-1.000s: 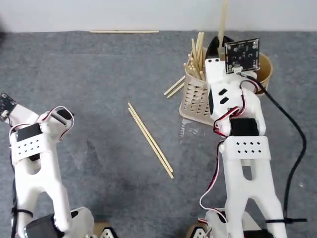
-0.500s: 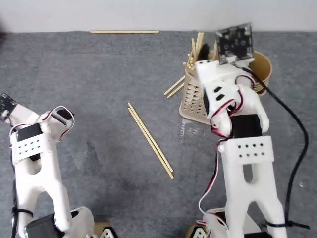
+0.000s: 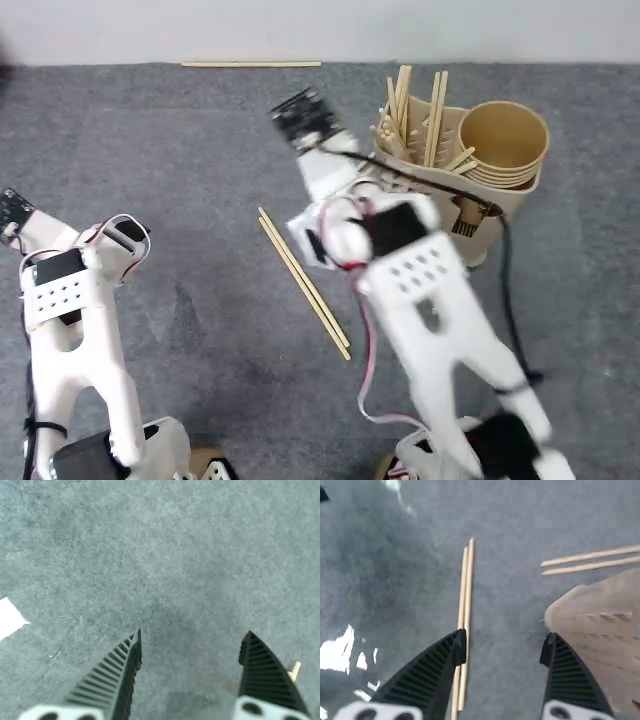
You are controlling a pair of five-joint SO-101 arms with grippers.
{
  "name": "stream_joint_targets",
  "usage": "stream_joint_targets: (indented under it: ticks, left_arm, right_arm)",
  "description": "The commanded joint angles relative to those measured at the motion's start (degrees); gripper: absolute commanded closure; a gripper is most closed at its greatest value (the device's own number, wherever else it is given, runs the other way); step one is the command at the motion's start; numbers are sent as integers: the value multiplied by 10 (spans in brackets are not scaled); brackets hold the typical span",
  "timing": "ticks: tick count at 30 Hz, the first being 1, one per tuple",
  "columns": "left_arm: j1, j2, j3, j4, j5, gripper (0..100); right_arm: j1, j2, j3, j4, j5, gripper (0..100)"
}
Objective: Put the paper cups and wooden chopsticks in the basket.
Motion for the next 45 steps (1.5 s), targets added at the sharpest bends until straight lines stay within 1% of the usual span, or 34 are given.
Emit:
stream_joint_targets:
  ticks: [1,10,14,18,20,25,26,28,31,33,45]
  left_arm:
    - [0,-25,-5,-10,-4,695]
    - [0,-25,-4,-10,-4,695]
    - [0,-25,-4,-10,-4,695]
    - [0,-25,-4,-10,-4,695]
    - [0,-25,-4,-10,-4,695]
    - [0,-25,-4,-10,-4,695]
    - [0,-25,-4,-10,-4,695]
    - [0,-25,-4,-10,-4,695]
    - [0,-25,-4,-10,-4,695]
    - [0,-25,-4,-10,-4,695]
    - [0,-25,-4,-10,-4,695]
  right_arm:
    - [-28,82,-4,-13,-18,746]
    - [-48,271,-11,-152,-13,746]
    - [-47,342,-62,-153,-13,747]
    - [-46,417,-129,-124,-13,749]
    - [-46,456,-166,-102,-13,792]
    - [-33,534,-246,-57,-13,991]
    - [-29,544,-257,-47,-13,991]
    - [-26,548,-268,-29,-12,990]
    - [-25,545,-268,-22,13,990]
    - [-25,533,-269,-16,17,991]
    - [-25,345,-270,63,24,991]
